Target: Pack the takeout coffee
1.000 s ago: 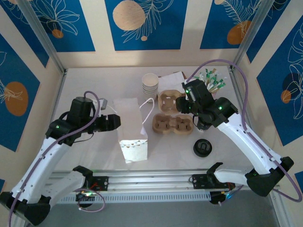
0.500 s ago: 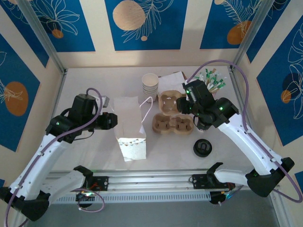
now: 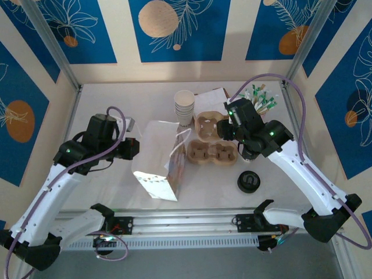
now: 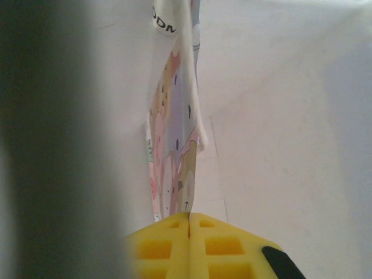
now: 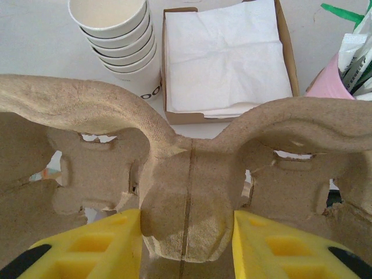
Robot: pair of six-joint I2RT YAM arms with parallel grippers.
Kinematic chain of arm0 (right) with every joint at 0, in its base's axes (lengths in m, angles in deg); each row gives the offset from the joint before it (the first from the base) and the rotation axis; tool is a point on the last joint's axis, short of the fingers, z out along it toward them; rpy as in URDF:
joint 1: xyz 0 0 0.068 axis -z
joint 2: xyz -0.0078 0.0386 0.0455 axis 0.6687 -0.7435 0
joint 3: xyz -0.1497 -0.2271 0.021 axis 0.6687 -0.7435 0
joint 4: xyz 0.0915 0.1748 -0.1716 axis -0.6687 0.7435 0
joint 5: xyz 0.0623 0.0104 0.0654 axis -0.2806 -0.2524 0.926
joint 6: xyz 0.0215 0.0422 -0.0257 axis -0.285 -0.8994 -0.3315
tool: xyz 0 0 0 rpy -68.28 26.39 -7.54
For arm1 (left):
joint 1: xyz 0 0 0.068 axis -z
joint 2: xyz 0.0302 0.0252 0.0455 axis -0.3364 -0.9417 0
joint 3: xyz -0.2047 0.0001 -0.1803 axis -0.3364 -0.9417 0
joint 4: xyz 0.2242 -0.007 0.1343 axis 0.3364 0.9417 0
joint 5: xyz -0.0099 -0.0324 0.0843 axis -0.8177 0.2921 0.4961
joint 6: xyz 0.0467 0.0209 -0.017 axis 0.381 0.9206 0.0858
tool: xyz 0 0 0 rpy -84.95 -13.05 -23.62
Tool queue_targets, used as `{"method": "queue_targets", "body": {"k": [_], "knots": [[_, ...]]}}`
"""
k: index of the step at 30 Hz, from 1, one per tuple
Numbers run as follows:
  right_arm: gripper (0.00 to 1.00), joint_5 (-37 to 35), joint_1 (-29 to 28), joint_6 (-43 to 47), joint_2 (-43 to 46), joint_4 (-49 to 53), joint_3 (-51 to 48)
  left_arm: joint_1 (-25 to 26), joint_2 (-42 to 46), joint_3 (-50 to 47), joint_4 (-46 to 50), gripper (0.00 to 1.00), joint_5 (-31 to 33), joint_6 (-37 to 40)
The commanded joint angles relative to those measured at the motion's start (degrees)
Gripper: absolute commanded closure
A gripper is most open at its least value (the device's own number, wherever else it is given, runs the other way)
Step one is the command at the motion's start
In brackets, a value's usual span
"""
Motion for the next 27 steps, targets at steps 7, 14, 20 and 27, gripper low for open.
{"method": "queue_targets", "body": {"k": [7,14,20,27], "knots": [[0.58,-1.2,-0.4,1.1,3.0,1.3,-0.3,0.6,0.1,7.5,4.2,1.0,-4.3,9.5],[0.58,-3.4,0.4,0.9,3.4,3.9,0.8,0.6,-4.2,12.8,10.2,1.0,-13.4,14.7],[0.58,-3.7,1.8,0.3,3.9,5.8,1.8,0.6,-6.1,16.9,14.9,1.0,-16.4,18.6],[0.58,-3.4,3.0,0.1,4.2,7.8,3.7,0.7,-5.2,17.8,15.6,1.0,-20.4,21.7]]}}
